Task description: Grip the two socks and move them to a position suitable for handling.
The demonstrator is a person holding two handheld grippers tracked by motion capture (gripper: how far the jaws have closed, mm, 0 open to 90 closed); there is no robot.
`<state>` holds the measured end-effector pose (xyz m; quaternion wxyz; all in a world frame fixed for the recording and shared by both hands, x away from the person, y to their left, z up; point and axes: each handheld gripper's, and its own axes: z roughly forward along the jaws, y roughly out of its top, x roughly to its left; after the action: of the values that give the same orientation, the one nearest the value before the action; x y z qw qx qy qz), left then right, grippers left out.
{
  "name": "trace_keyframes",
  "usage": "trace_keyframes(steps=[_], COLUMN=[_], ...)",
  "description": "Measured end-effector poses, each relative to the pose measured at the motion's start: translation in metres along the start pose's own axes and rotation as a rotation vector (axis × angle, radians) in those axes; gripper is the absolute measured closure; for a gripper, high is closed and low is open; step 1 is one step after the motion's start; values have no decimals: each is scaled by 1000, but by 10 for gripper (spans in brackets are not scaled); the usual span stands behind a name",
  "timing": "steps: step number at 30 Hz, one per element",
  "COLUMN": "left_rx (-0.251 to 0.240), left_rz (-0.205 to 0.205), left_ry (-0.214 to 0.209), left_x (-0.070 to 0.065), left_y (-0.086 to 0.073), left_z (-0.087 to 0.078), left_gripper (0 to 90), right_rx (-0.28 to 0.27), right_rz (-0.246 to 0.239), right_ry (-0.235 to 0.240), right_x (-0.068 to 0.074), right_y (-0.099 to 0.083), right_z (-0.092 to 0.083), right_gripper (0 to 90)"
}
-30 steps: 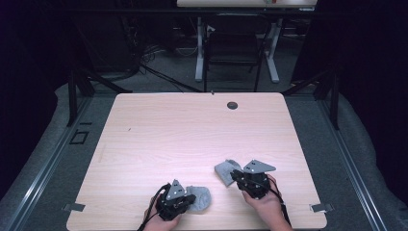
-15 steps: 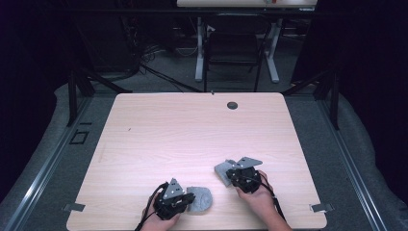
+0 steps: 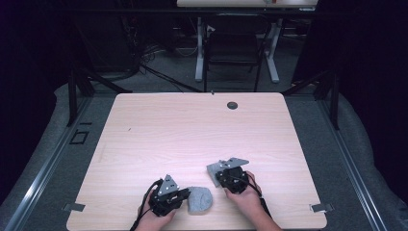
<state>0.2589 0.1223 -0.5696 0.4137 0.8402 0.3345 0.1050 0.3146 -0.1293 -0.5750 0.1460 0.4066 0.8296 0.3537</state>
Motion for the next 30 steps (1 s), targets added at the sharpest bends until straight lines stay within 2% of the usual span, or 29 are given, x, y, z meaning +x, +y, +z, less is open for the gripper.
trace_keyframes(steps=[6,9,12,17,25,30], left_rx=[-8,-8,-6,0,1,1], left_rz=[2,-4,-4,0,1,2], left_ry=[11,11,12,9,9,8], left_x=[3,3,3,5,4,5], left_y=[0,0,0,0,0,0], left_z=[-1,-1,-1,-2,-2,-2], left_gripper=[840,840,840,840,840,840], right_rx=[-13,2,-8,-15,-15,-21], right_rz=[31,15,33,64,69,74], right_ry=[2,4,8,10,13,18], right_x=[11,14,17,19,22,22], right_y=[7,11,14,19,24,25], right_z=[10,13,17,23,28,25], right_gripper=[842,841,841,840,828,786])
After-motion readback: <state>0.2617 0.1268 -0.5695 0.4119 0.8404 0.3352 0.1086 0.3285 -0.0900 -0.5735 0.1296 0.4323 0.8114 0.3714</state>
